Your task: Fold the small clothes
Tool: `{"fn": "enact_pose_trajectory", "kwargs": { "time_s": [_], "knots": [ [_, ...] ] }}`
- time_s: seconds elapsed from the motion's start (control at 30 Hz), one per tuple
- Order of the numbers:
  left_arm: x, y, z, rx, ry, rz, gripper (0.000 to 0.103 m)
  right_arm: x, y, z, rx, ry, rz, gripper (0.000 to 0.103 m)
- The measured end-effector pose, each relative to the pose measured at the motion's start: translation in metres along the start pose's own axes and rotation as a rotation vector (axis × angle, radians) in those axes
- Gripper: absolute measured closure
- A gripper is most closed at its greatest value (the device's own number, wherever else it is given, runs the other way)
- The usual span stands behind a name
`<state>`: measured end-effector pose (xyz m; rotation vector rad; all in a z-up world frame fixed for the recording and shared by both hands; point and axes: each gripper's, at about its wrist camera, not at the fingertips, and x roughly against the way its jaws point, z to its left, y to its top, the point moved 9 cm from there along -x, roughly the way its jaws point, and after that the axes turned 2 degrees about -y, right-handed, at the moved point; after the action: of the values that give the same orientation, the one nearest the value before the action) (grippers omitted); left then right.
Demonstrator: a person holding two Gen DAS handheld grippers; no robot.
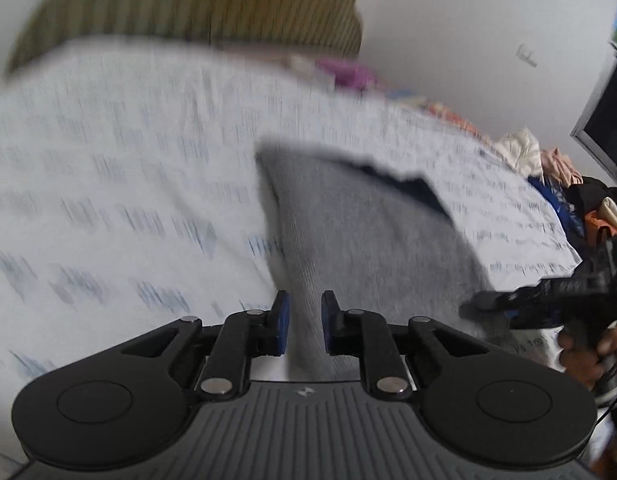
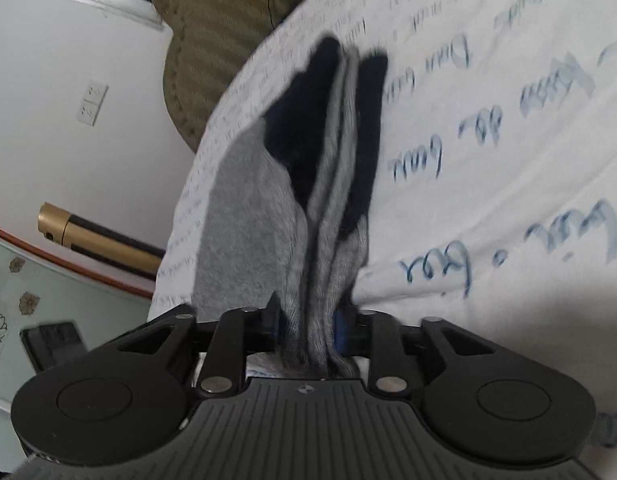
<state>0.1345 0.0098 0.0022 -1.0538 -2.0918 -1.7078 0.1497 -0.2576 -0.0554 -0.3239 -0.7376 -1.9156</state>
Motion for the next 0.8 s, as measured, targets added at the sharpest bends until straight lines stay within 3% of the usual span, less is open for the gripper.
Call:
{"fn": "enact_pose_trajectory", "kwargs": {
  "time_s": [0.03,0.07,0.1,0.17,0.23,0.3,0.37,0.43,0.47,0.5,0.53,0.6,0.67,0.73,0.8],
  "knots": [
    [0.009,0.011,-0.001,-0.050,0.030,-0.053,0.084,0.008,0.008,0.003,0.013,0.005,-0.027,0.057],
    [0.014,0.022,-0.003,-0.092,0.059,-0.100,0.073,0.015,0.018,0.006,0.020,0.007,-0.057,0.054],
    [0.015,0.033,-0.006,-0.112,0.079,-0.136,0.051,0.019,0.032,0.008,0.024,0.000,-0.089,0.047],
    [0.003,0.047,-0.011,-0.095,0.116,-0.177,0.034,0.019,0.062,0.007,0.029,-0.037,-0.151,0.040],
    [-0.013,0.044,-0.034,-0.146,0.102,-0.191,0.034,0.009,0.093,0.002,0.019,-0.074,-0.189,0.038],
    [-0.029,0.027,-0.073,-0.270,0.036,-0.200,0.034,-0.009,0.120,-0.012,-0.031,-0.130,-0.209,0.038],
    [-0.046,0.000,-0.114,-0.448,-0.025,-0.173,0.034,-0.031,0.137,-0.026,-0.082,-0.173,-0.202,0.038],
    [-0.064,-0.028,-0.140,-0.548,-0.065,-0.112,0.034,-0.054,0.143,-0.027,-0.086,-0.171,-0.158,0.040],
    [-0.074,-0.042,-0.148,-0.552,-0.101,-0.046,0.034,-0.064,0.143,-0.024,-0.077,-0.160,-0.143,0.046],
    [-0.084,-0.055,-0.152,-0.532,-0.138,0.034,0.034,-0.071,0.144,-0.018,-0.043,-0.152,-0.133,0.078],
    [-0.092,-0.065,-0.152,-0.509,-0.147,0.083,0.034,-0.079,0.142,-0.011,0.005,-0.157,-0.108,0.079],
    [-0.092,-0.073,-0.158,-0.543,-0.128,0.065,0.035,-0.080,0.143,-0.001,0.096,-0.203,-0.110,0.079],
    [-0.094,-0.074,-0.160,-0.550,-0.138,0.075,0.035,-0.070,0.149,0.000,0.122,-0.196,-0.132,0.080],
    [-0.099,-0.072,-0.158,-0.540,-0.145,0.082,0.035,-0.069,0.152,-0.022,0.077,-0.224,-0.128,0.083],
    [-0.100,-0.071,-0.159,-0.541,-0.141,0.076,0.035,-0.070,0.147,-0.037,0.019,-0.178,-0.141,0.083]
  ]
}}
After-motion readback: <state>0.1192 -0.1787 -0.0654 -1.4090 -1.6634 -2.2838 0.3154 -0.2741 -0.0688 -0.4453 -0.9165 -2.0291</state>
